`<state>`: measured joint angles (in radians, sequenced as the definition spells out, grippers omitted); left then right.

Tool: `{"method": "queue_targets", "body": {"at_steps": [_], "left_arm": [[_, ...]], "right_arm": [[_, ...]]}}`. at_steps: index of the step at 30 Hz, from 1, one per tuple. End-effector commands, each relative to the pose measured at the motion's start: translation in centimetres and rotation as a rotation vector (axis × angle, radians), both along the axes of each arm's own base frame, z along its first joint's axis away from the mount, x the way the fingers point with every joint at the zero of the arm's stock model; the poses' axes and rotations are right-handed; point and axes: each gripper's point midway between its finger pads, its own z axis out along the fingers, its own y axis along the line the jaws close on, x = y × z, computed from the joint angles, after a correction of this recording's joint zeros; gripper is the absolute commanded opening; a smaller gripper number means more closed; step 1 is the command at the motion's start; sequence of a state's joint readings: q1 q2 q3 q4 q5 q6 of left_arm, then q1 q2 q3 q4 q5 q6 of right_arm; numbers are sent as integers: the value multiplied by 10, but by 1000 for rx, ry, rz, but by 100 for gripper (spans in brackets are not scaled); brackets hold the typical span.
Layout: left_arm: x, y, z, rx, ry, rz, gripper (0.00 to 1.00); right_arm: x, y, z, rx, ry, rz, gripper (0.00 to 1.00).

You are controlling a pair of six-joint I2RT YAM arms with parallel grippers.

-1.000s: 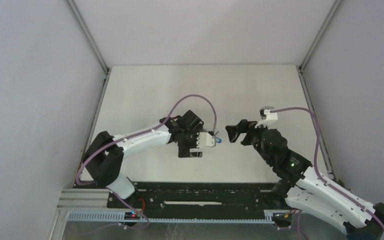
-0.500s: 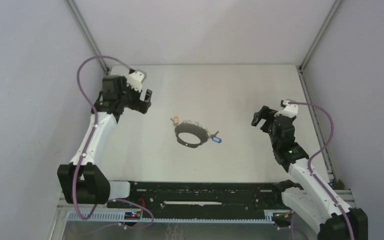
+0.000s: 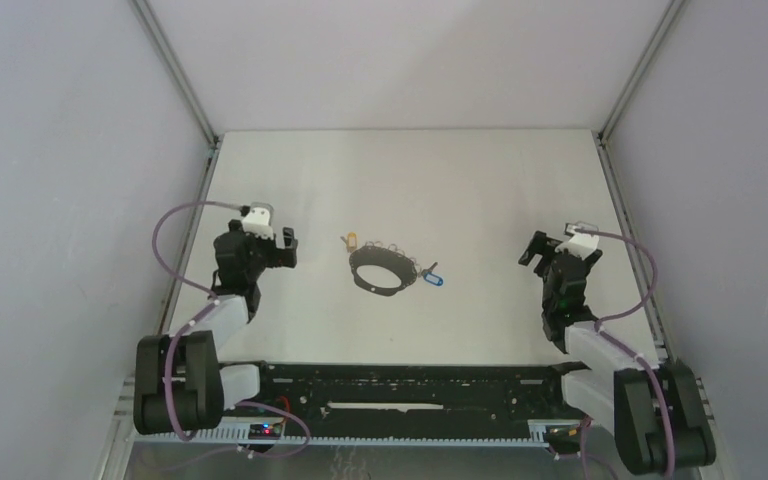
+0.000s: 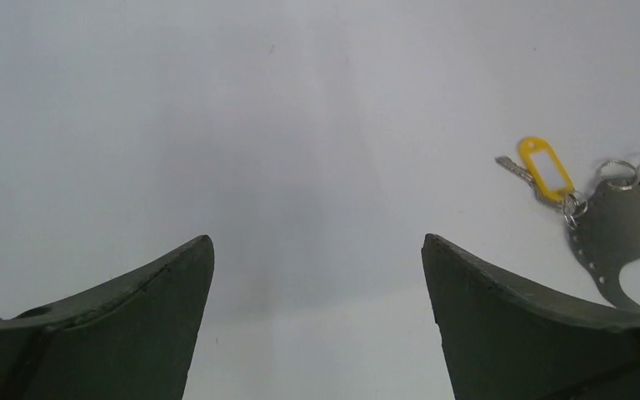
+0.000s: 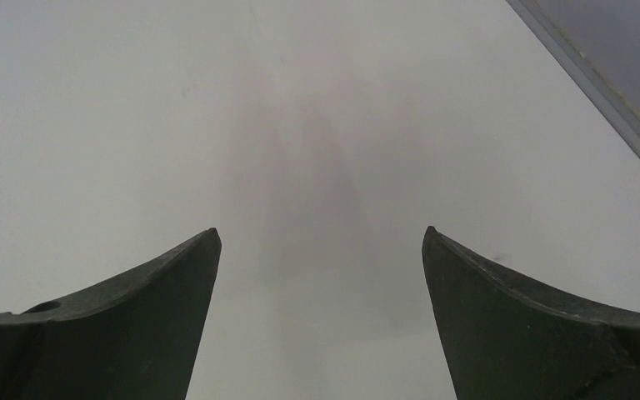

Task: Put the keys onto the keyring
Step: Reset both arms

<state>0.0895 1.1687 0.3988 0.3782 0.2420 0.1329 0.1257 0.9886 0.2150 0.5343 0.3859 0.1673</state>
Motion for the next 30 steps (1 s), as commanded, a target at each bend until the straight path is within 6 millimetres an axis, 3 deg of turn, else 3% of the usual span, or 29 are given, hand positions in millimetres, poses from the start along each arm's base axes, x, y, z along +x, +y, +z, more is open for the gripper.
{"method": "queue_targets", "body": {"at_steps": [1, 7, 9, 10, 12, 14, 30], "left_arm": [[19, 12, 45, -21, -305, 59, 100], [3, 33, 45, -46, -389, 189, 100], [-5, 35, 50, -75, -488, 217, 100], [-5, 35, 43, -64, -452, 221, 100], [6, 42, 39, -62, -384, 270, 100], [8, 43, 38, -47, -379, 293, 100], [8, 43, 40, -45, -384, 300, 100]], "right_arm": [[15, -11, 23, -45, -176, 0, 100], [16, -9, 4, -28, -218, 67, 100], [10, 0, 16, -98, -296, 66, 100], [13, 3, 16, -113, -279, 52, 100], [32, 8, 8, -116, -186, 80, 100], [47, 0, -2, -43, -101, 107, 100], [46, 0, -4, -31, -96, 129, 100]]}}
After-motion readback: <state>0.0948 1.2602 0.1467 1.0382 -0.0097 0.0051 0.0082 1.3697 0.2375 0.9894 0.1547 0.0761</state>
